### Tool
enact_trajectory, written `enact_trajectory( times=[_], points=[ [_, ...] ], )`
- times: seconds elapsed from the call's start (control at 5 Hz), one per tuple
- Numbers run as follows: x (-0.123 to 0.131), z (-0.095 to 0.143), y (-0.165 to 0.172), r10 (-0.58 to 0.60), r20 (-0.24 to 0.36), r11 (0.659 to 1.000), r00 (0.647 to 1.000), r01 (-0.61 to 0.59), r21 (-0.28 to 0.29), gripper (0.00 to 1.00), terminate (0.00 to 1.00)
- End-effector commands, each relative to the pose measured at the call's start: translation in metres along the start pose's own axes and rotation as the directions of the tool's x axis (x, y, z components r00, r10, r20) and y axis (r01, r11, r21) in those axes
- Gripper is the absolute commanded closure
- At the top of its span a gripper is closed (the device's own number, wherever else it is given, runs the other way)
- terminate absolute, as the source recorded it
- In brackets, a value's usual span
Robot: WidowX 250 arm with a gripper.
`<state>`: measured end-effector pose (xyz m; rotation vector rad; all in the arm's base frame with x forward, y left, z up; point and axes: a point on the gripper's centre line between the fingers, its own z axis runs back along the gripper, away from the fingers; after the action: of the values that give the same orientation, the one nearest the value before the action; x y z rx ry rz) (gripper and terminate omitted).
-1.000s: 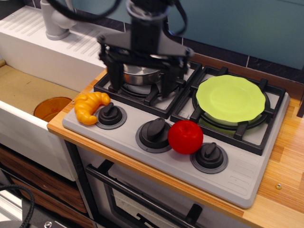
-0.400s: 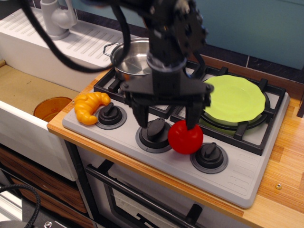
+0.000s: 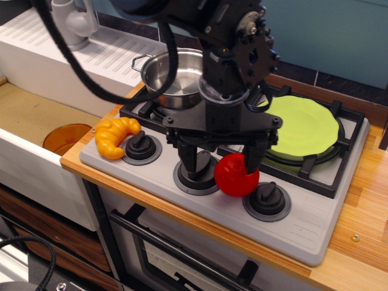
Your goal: Put apple on plate and crossaint in pot or pan on stove
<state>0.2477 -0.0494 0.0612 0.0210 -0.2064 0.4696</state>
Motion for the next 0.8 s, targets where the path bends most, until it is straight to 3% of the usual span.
enact_trajectory(
  times=[0.0,0.6],
  points=[
    [0.009,-0.005,-0.011,0.001,0.043,0.998,0.999,0.001,-0.056,0.0,0.0],
    [0.007,-0.025,-0.016,0.014,0.063,0.997,0.998,-0.009,-0.083,0.0,0.0]
  ],
)
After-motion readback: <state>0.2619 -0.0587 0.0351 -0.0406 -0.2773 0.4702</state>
